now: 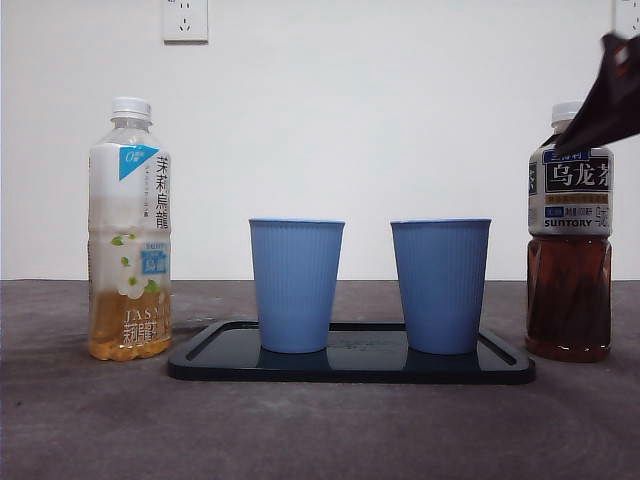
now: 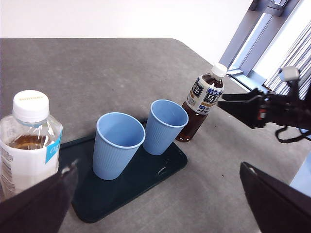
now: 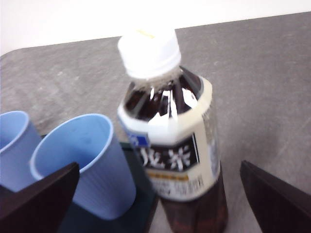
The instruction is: Pour the drink into the cup
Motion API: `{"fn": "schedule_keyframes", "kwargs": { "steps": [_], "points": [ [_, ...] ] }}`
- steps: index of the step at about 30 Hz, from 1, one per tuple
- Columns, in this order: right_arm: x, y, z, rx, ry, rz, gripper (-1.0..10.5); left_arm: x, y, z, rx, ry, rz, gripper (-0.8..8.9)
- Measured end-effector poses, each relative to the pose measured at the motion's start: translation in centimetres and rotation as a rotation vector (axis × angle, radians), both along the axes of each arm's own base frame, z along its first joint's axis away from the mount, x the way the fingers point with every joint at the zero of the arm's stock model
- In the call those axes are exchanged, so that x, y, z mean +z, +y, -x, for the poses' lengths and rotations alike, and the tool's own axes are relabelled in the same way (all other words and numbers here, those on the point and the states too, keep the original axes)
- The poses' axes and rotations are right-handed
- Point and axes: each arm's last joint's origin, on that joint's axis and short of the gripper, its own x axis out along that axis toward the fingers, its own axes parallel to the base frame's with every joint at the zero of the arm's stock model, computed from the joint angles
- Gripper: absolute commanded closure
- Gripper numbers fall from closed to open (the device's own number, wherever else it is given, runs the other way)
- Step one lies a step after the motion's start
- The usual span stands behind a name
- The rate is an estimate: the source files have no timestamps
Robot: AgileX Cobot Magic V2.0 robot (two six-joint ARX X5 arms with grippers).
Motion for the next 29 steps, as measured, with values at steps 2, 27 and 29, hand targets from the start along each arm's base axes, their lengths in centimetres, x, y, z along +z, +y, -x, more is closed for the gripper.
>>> {"fn": "schedule_keyframes", "kwargs": {
  "steps": [2,27,29],
  "points": [
    [-0.6,0.1,-1.1,0.003,-0.009,0.005,3.6,0.0,0.0,0.0,0.000,-0.001,-0.001,2.83],
    [-3.7,0.5,-5.1,-0.013,-0.072,0.020,6.9,-0.1,0.0,0.0,-0.002,0.009,-0.009,2.83],
    [-3.7,0.5,-5.1,-0.006,-0.075,0.020,6.9,-0.2,0.0,0.1,-0.003,0.015,-0.013,2.83]
  ]
}}
